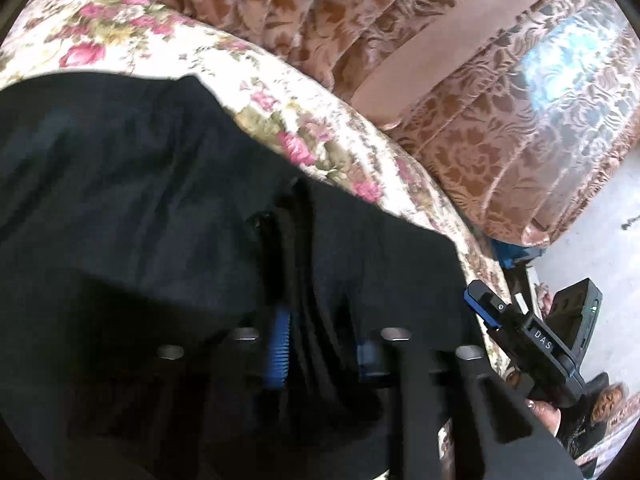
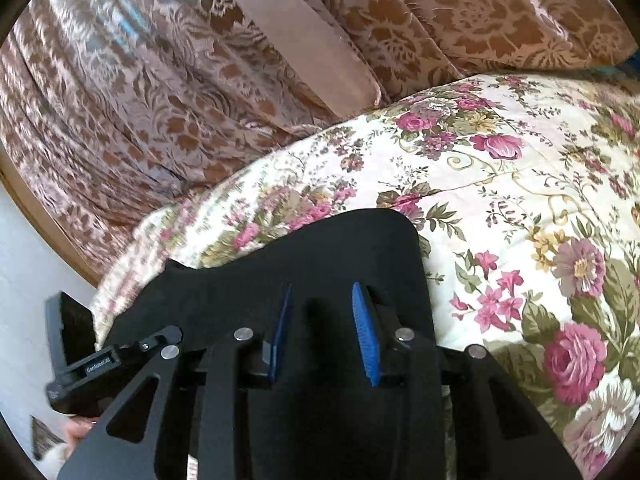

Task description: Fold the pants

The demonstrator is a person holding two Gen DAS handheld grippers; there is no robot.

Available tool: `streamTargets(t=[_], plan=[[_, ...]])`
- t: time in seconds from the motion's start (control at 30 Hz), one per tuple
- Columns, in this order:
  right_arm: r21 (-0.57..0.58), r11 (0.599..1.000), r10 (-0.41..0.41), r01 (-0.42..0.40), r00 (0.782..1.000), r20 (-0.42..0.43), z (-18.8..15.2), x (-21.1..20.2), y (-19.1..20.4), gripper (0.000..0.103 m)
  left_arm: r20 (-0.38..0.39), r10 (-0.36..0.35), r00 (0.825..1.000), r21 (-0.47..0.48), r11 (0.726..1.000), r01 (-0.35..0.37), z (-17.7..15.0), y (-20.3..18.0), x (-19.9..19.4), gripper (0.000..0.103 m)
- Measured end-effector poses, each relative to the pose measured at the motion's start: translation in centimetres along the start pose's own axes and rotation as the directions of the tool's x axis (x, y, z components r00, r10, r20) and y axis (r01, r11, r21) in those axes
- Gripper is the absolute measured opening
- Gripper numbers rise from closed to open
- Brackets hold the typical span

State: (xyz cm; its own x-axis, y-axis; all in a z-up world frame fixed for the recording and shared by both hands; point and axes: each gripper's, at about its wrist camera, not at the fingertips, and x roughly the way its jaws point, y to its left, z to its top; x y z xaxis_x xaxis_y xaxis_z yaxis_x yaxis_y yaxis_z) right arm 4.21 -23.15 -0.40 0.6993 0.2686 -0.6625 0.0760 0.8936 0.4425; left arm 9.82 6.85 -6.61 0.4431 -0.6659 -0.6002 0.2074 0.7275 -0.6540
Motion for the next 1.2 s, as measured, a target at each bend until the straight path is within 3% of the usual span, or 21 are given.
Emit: streamTargets(t=[0.13,0.2,0.3,0.37,0.57,0.63,0.73,0.8,0.87,0.97,1.13,1.17,1.2], plan=[[-0.017,0.999,0.032,-0.032,0.999,0.011,-0.5,0.2,0.2,0.031,0.097,-0.05,0.994,0.047,0.998,0.045,-0.9,-0.5,-3.0,0.016],[-0.022,0.999,0.044,-0.044,0.999,-0.007,-0.8,0.9,0.3,0.03,0.134,-0.032,0.991,0.045,0.999,0.026,-1.6,-0.3,-4.1,0.016],[-0.029,0.999,0.023,-0.024,0.999,-0.044,-1.5,2.7,0.2,0.029,0.112,0.021,0.993,0.013,1.0,-0.023,-2.3,1.1,-3.2,0.016],[-0.068,0.998,0.012,-0.014,0.999,-0.035,-1.9,3.3,0.2,0.029,0.121,0.015,0.993,0.007,1.0,-0.016,-2.8,2.1,-2.6,0.016],[-0.124,0.992,-0.001,0.002,1.0,0.006,-2.6,3.3,0.3,0.029,0.14,0.058,0.988,0.102,0.992,-0.073,-2.8,1.3,-2.1,0.019],[-0.134,0.991,0.0,0.002,1.0,0.013,-2.8,3.1,0.4,0.029,0.141,0.056,0.988,0.096,0.993,-0.07,-2.8,1.4,-2.4,0.023],[-0.146,0.989,-0.03,0.032,0.999,0.017,-2.9,2.2,1.0,0.029,0.165,0.084,0.983,0.088,0.991,-0.1,-3.2,1.5,-3.8,0.038],[-0.142,0.989,-0.038,0.042,0.999,0.026,-3.3,1.2,1.5,0.037,0.199,0.12,0.973,0.096,0.985,-0.141,-3.5,1.4,-4.7,0.051],[-0.154,0.988,-0.027,0.034,0.999,0.044,-3.9,-0.1,2.5,0.039,0.22,0.136,0.966,0.106,0.981,-0.163,-4.1,1.5,-5.6,0.053],[-0.188,0.982,0.045,-0.036,0.998,0.043,-4.9,-0.9,3.8,0.039,0.238,0.109,0.965,0.079,0.988,-0.131,-4.8,2.2,-6.9,0.053],[-0.255,0.961,0.114,-0.11,0.994,0.0,-6.4,-0.2,6.3,0.039,0.308,0.155,0.939,-0.007,0.987,-0.16,-5.5,3.8,-9.8,0.053],[-0.26,0.959,0.118,-0.116,0.993,-0.008,-6.5,0.0,6.4,0.039,0.324,0.172,0.93,-0.024,0.984,-0.174,-5.6,4.2,-10.4,0.055],[-0.274,0.955,0.109,-0.11,0.994,-0.017,-6.8,0.4,6.8,0.039,0.349,0.2,0.916,-0.046,0.979,-0.196,-5.7,4.6,-11.3,0.064]])
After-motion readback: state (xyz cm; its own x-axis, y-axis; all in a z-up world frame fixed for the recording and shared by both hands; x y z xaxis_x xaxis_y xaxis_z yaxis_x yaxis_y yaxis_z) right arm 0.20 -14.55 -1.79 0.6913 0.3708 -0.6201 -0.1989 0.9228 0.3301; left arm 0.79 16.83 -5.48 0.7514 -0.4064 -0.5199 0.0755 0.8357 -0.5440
